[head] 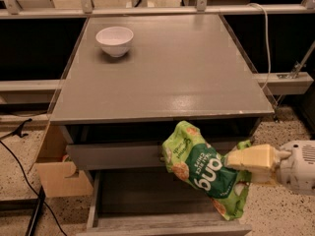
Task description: Place green rice chip bag into middle drawer
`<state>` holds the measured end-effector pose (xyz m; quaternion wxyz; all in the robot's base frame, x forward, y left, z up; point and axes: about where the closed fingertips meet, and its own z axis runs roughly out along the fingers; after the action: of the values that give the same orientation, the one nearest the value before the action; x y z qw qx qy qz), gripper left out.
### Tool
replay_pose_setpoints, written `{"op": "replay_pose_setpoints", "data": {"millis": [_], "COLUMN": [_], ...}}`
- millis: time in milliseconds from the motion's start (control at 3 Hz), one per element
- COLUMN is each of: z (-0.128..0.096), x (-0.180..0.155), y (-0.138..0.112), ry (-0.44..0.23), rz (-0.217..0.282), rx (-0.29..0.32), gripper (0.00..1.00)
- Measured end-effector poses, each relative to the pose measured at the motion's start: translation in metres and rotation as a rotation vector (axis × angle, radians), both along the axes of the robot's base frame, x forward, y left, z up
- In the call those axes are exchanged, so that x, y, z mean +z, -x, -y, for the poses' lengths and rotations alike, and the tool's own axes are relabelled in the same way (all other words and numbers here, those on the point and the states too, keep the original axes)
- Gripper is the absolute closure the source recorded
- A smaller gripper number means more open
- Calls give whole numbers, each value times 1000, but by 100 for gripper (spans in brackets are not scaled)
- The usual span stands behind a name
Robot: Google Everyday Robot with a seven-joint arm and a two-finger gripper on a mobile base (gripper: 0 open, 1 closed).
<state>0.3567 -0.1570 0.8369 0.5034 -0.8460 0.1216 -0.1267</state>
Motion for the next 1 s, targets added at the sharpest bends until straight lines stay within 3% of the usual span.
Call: {"op": "replay_pose_setpoints", "data": {"millis": [333,667,1000], "z": [9,9,8], "x": [-40,-40,-62], "y": [5,5,8], "ry": [-7,-7,-7], "rz": [-42,-42,-60], "rx": [34,34,63], "gripper": [100,100,100]}}
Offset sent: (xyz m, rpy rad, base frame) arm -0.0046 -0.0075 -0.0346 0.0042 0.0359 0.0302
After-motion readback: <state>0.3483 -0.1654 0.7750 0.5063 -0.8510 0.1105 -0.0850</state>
